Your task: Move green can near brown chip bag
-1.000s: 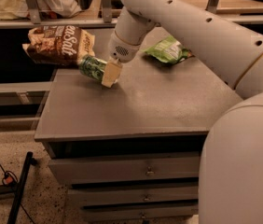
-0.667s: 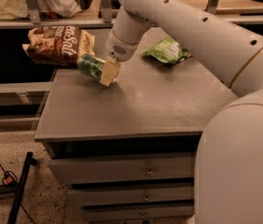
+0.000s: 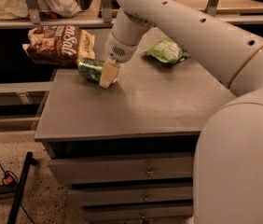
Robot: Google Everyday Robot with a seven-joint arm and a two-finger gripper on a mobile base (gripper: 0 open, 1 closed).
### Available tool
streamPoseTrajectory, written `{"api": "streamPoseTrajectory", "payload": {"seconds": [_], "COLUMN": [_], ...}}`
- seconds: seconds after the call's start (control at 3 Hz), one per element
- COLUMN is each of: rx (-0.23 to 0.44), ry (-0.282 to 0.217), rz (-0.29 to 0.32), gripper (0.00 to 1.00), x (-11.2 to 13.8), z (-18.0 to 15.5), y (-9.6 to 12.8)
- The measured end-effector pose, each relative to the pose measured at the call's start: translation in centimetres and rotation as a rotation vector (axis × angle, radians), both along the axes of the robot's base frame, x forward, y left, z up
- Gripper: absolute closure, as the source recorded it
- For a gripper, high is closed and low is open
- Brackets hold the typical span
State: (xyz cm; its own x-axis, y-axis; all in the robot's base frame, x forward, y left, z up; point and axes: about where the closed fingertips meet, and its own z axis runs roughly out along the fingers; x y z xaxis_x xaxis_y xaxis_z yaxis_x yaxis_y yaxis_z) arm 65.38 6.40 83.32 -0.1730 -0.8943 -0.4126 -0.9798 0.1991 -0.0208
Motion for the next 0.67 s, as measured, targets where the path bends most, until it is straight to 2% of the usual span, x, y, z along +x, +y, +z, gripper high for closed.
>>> {"api": "streamPoseTrajectory", "payload": {"seconds": [0.33, 0.67], "rx": [-0.001, -0.001], "ry": [0.003, 0.003], "rz": [0.002, 0.002], "gripper": [0.00, 0.00], "x": [-0.02, -0.02], "z": [-0.21, -0.21], "y": [0.12, 0.13]}}
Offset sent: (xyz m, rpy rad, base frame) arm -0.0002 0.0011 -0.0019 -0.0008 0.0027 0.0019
